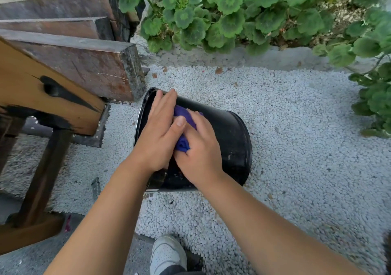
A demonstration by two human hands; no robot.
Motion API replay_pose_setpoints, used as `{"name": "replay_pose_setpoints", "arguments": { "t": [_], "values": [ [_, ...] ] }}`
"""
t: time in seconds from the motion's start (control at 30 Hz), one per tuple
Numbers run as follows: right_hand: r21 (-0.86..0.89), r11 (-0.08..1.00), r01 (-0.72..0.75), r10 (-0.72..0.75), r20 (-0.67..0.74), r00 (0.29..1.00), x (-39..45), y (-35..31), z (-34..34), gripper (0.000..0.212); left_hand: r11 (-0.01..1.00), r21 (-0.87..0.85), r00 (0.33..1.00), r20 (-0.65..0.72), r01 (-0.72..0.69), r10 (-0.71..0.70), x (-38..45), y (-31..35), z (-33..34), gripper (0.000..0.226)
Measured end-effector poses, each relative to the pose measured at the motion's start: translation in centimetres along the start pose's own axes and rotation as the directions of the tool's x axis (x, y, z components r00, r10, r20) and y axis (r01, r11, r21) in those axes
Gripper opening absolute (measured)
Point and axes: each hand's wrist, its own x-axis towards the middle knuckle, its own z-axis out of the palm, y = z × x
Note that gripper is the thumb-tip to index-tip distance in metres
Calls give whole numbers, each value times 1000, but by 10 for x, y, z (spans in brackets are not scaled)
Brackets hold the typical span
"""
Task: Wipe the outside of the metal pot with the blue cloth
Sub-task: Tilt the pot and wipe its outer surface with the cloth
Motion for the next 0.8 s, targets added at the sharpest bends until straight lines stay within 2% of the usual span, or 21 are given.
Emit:
{"name": "replay_pose_setpoints", "arguments": {
  "t": [0.07, 0.23, 0.3, 0.4, 0.5, 0.57, 0.67, 0.8],
  "values": [
    [-46, 999, -7, 5, -24, 1000, 0, 16, -4, 37, 999, 46, 1000, -5, 12, -11, 3, -3, -2, 100],
    [-185, 941, -282, 275, -63, 959, -12, 79, -28, 36, 989, 78, 992, -14, 126, -125, 0, -21, -16, 89],
    [-239, 915, -325, 314, -83, 946, -16, 97, -37, 36, 988, 72, 990, -11, 140, -139, -2, -23, -18, 87],
    [-240, 894, -380, 352, -152, 924, -16, 100, -36, 35, 991, 65, 993, -17, 118, -117, 0, -16, -13, 87],
    [-170, 874, -455, 424, -190, 886, -14, 80, -29, 36, 994, 56, 996, -24, 92, -91, 2, -11, -9, 88],
    [-122, 923, -365, 341, -179, 923, -12, 57, -20, 35, 995, 32, 995, -35, 97, -96, 2, -11, -9, 89],
    [-62, 994, -95, 85, -147, 986, -9, 13, 3, 36, 996, -1, 995, -49, 88, -88, 3, -10, -7, 90],
    [18, 997, 77, -75, -59, 995, -10, -8, 19, 38, 996, -45, 996, -46, 77, -79, 3, -12, -7, 85]
  ]
}}
